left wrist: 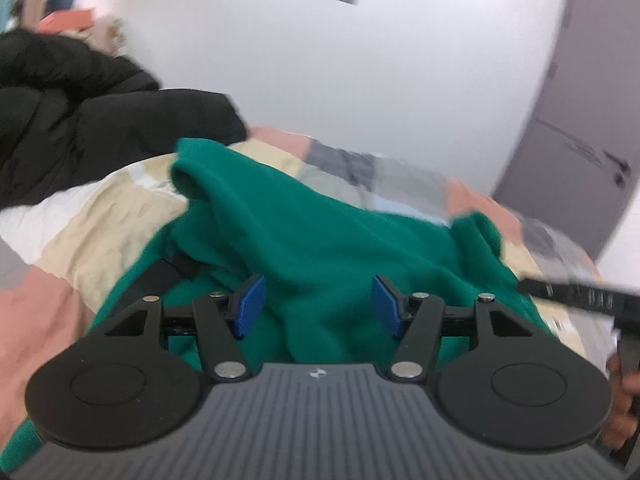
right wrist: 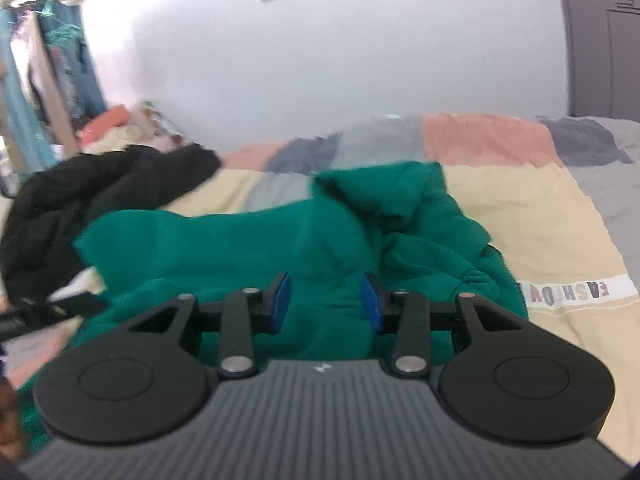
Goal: Fold large clothes
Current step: 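Lay the folded hem down and open both tools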
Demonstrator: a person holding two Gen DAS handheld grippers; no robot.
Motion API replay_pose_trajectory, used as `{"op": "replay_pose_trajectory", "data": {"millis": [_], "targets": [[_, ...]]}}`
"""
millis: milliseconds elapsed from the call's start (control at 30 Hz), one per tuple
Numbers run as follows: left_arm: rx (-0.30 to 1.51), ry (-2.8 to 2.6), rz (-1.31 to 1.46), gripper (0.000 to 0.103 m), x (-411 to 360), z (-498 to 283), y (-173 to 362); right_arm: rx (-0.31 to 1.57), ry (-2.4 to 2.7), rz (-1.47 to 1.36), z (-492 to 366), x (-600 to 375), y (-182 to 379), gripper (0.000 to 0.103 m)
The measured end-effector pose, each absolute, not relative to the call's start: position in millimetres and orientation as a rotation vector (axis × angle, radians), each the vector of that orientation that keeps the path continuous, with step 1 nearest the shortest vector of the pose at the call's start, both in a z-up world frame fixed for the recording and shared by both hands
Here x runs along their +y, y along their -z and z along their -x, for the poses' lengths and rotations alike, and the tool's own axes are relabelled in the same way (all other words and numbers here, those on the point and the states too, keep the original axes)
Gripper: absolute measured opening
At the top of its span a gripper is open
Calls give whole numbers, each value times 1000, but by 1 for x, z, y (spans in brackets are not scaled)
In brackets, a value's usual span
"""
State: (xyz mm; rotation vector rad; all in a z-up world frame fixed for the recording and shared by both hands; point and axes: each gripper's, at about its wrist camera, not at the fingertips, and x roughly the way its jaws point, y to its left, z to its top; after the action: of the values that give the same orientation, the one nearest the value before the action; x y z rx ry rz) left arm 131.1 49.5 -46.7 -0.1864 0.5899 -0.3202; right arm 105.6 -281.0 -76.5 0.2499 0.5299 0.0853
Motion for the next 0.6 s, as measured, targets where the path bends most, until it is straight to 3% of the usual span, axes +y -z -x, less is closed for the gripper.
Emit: {"op": "replay_pose_trajectory", "data": {"millis": [167,433,600], "targets": [[618,387,110,64,31,-114,48,553,-184,-190,-84,-259,73,41],[768,404,124,64,28,-145,88,766,-240,-223,-108,-255,119,40],[820,412,133,65,22,-156,106,790,-241,-200,-116,-250,133,40]]}}
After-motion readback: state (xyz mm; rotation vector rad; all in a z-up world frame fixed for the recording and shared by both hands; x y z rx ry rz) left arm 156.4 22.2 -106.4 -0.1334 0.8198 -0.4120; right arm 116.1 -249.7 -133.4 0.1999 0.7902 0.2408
